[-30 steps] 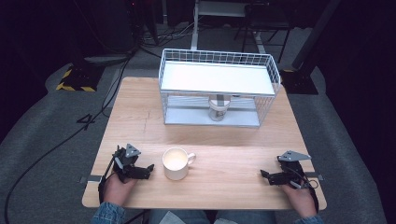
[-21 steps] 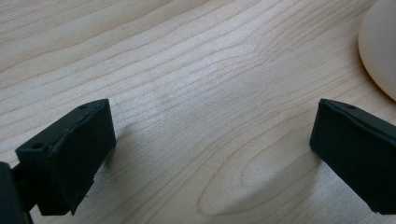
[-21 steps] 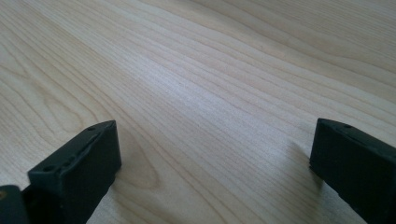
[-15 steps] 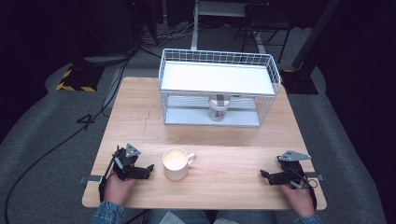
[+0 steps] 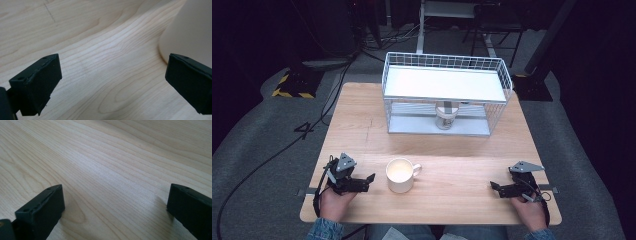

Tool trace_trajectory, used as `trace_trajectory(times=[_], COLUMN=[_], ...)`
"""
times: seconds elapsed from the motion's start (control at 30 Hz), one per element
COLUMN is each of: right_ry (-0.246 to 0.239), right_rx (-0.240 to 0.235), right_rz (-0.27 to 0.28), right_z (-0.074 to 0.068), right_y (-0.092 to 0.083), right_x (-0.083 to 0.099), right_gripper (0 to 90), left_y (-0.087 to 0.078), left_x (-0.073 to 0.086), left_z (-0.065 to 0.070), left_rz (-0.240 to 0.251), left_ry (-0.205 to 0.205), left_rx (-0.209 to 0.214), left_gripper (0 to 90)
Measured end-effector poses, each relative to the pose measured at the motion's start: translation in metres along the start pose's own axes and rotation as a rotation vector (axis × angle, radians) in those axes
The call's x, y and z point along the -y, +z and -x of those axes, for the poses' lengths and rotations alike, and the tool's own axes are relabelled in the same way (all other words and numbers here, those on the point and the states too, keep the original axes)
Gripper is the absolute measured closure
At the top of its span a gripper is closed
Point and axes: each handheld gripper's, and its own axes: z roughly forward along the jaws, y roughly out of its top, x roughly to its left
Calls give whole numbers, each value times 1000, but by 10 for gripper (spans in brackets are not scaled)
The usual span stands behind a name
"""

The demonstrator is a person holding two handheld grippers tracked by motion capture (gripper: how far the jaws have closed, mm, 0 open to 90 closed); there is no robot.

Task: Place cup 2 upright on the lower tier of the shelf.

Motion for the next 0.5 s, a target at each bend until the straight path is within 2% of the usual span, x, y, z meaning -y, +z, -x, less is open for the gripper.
trace_trajectory(times=[0.1,0.2,0.27,0.3,0.33,0.4,0.47,0.5], right_ry=[1,1,1,1,1,1,1,1], right_rx=[1,1,1,1,1,1,1,1], right_rz=[0,0,0,0,0,0,0,0], right_z=[0,0,0,0,0,0,0,0], right_y=[0,0,0,0,0,0,0,0], right_x=[0,0,0,0,0,0,0,0], right_gripper=[17,17,17,17,17,17,17,17], left_y=[-10,-14,-20,-21,-21,-25,-26,-27], left_x=[-5,-7,-10,-12,-12,-14,-15,-17], left_z=[7,11,16,17,17,23,26,31], left_rz=[39,60,89,98,98,117,119,126], left_ry=[16,23,-6,-5,-5,-5,3,15], left_rx=[34,49,92,107,107,137,145,157], left_gripper=[12,13,13,13,13,13,13,12])
